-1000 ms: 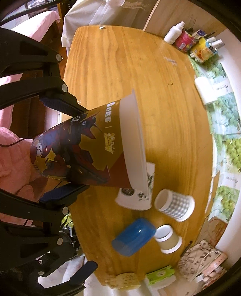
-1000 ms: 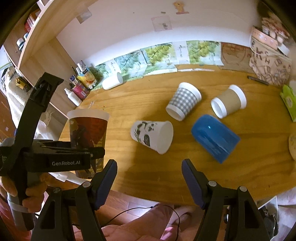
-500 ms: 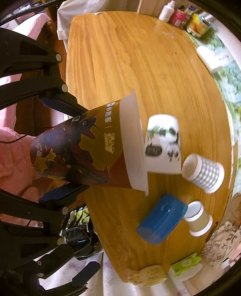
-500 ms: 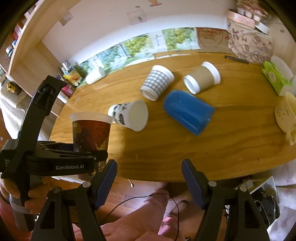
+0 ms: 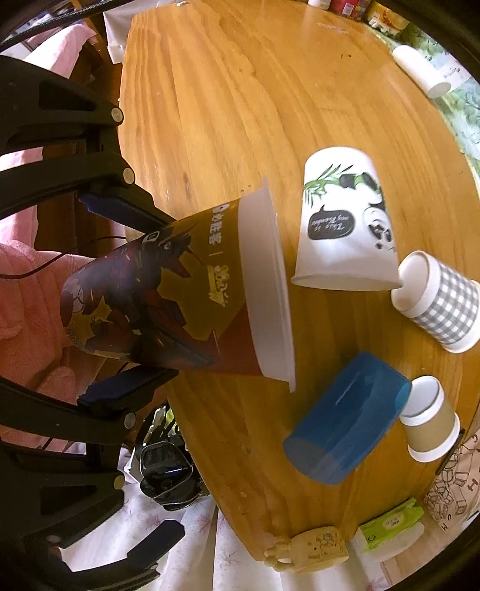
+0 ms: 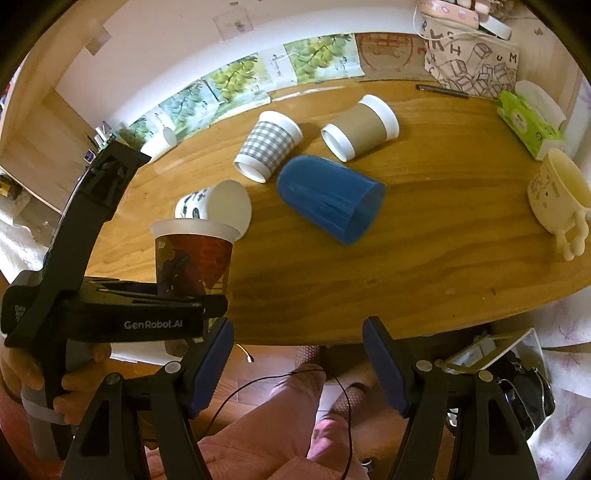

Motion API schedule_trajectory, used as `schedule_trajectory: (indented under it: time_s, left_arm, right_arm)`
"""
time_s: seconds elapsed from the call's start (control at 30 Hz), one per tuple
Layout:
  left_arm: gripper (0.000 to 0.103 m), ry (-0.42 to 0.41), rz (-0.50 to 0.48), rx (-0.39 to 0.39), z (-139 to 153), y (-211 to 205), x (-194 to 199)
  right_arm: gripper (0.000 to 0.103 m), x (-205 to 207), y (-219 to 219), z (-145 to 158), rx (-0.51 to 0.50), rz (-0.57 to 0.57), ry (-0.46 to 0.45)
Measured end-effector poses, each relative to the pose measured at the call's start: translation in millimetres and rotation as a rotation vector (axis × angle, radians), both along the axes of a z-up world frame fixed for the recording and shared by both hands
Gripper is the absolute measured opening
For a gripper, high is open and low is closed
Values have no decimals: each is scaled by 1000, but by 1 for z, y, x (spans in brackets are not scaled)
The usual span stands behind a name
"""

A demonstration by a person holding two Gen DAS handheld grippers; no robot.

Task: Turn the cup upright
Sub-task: 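Carry the held brown cup with the left gripper toward the right tool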

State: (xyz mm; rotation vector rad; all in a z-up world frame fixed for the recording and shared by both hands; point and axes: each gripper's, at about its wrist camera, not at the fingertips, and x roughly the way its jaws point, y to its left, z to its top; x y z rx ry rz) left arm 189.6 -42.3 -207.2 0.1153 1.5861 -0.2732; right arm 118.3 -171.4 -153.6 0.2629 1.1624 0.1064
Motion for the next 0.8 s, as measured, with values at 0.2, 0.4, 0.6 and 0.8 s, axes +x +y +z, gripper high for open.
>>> schedule_trajectory:
  time_s: [0.2, 0.4, 0.6, 0.8]
  left_arm:
    - [73, 32, 7, -10, -12, 4, 6]
    - [73, 46, 8, -17, -13, 10, 16]
    - [74, 51, 6, -18, -14, 9, 22]
    - [74, 59, 11, -34, -12, 13, 27]
  right_arm:
    - [73, 2, -3, -5, -8, -11, 21]
    - [73, 3, -3, -9, -11, -23, 35]
    - [73, 5, -2, -11, -11, -28, 42]
    - [73, 6, 1, -12, -10, -30, 48]
